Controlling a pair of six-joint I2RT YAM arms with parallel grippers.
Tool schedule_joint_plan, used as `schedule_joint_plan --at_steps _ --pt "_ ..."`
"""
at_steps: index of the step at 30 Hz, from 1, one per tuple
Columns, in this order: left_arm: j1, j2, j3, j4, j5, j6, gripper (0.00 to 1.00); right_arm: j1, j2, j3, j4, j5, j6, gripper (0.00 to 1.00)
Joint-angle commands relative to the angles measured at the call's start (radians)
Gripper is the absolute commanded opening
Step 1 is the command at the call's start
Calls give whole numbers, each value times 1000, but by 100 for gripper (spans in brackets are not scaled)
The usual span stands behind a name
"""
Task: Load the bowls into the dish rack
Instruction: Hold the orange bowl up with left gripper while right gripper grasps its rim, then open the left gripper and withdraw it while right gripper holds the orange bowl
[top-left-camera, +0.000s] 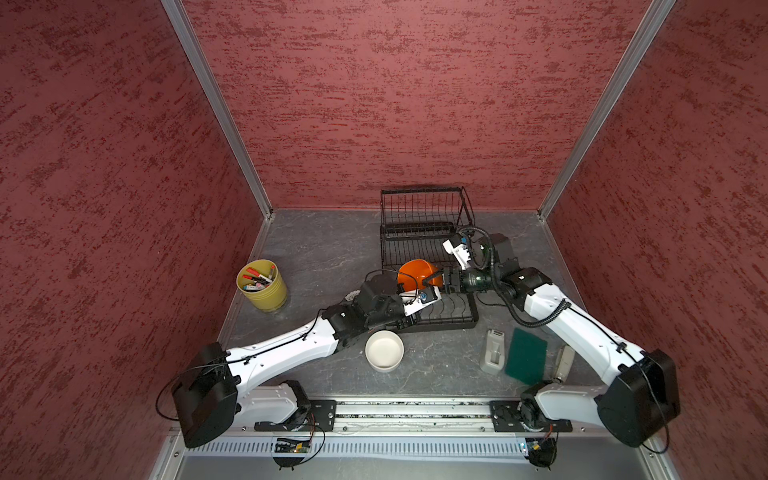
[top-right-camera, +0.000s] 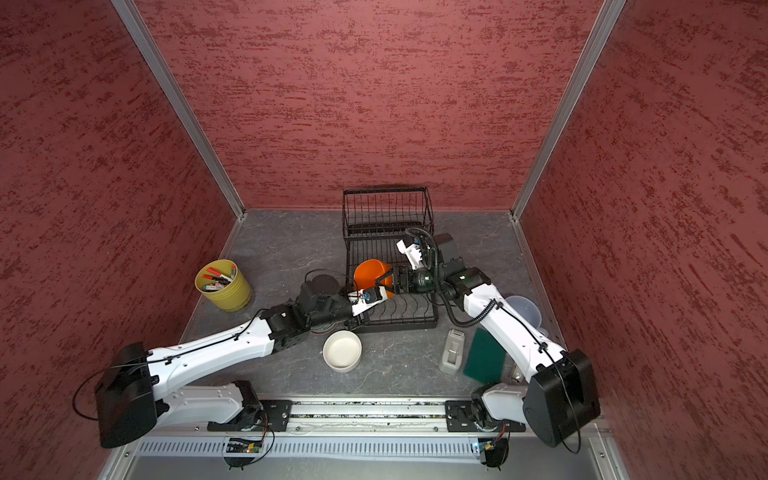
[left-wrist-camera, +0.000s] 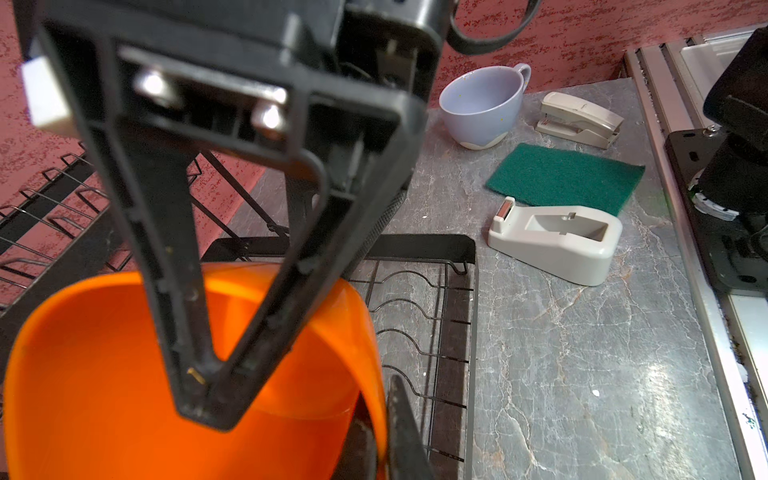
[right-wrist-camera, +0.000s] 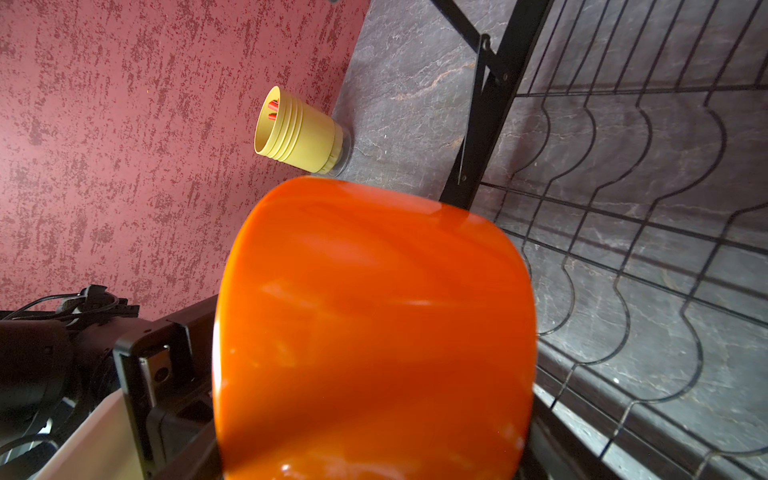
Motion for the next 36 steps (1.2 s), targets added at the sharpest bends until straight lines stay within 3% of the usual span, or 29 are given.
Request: schedule_joint_plan --at_steps 1,9,12,14,22,30,36 --pt "3 0 -3 100 11 -19 0 8 -13 -12 43 -22 -3 75" --pt "4 6 1 110 12 -31 7 9 -20 -18 47 14 3 73" --pt "3 11 2 114 14 -34 17 9 -19 -20 47 30 4 73" --pt "3 11 2 117 19 -35 18 8 -19 -21 49 36 6 73" --pt "2 16 2 121 23 -35 44 9 -22 -24 49 72 7 72" --pt "2 0 -6 93 22 -29 61 8 -9 -26 54 135 5 72" --pt "2 -48 -29 56 4 -32 83 9 9 -15 32 233 -22 72"
